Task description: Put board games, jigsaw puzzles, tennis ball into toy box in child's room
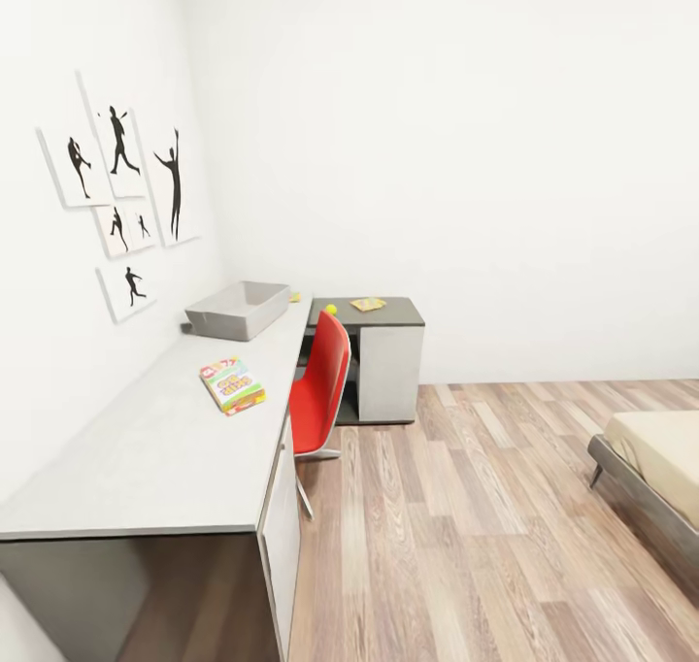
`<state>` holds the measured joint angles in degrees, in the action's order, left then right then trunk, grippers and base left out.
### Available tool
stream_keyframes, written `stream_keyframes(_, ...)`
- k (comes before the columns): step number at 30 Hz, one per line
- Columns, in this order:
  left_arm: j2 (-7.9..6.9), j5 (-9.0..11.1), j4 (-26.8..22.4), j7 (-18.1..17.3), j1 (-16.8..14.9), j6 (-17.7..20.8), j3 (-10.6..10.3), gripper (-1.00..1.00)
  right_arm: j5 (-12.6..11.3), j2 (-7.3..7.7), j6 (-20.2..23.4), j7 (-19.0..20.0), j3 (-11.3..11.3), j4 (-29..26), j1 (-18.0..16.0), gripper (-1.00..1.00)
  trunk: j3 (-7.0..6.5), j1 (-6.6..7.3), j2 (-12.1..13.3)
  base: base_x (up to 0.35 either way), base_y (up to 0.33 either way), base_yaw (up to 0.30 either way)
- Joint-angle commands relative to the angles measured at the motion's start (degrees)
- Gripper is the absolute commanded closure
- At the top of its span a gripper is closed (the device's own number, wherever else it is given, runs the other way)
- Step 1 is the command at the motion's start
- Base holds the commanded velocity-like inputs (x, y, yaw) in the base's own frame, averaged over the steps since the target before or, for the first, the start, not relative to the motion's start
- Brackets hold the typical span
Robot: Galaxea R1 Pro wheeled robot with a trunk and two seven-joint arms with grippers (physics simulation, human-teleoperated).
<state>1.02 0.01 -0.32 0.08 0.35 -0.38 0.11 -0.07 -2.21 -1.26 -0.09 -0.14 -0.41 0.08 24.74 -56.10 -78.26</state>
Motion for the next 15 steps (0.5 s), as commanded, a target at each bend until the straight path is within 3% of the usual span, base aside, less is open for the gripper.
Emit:
stream_keyframes(1,0.01,0.0,0.0,0.0,0.0,0.0,0.0,-1.0,0.0,-0.02,-0.5,0.0,0.0,0.0,0.0,-1.0,-0.15,0.23,0.4,0.0,0.0,0.0)
stream_keyframes(15,-0.11,-0.1,-2.0,0.0,-0.1,0.4,0.2,-1.0,0.1,-0.33,-4.8,-0.3,0.1,-0.5,0.0,-1.0,-2.66,3.3,6.0,0.0,0.0,0.0)
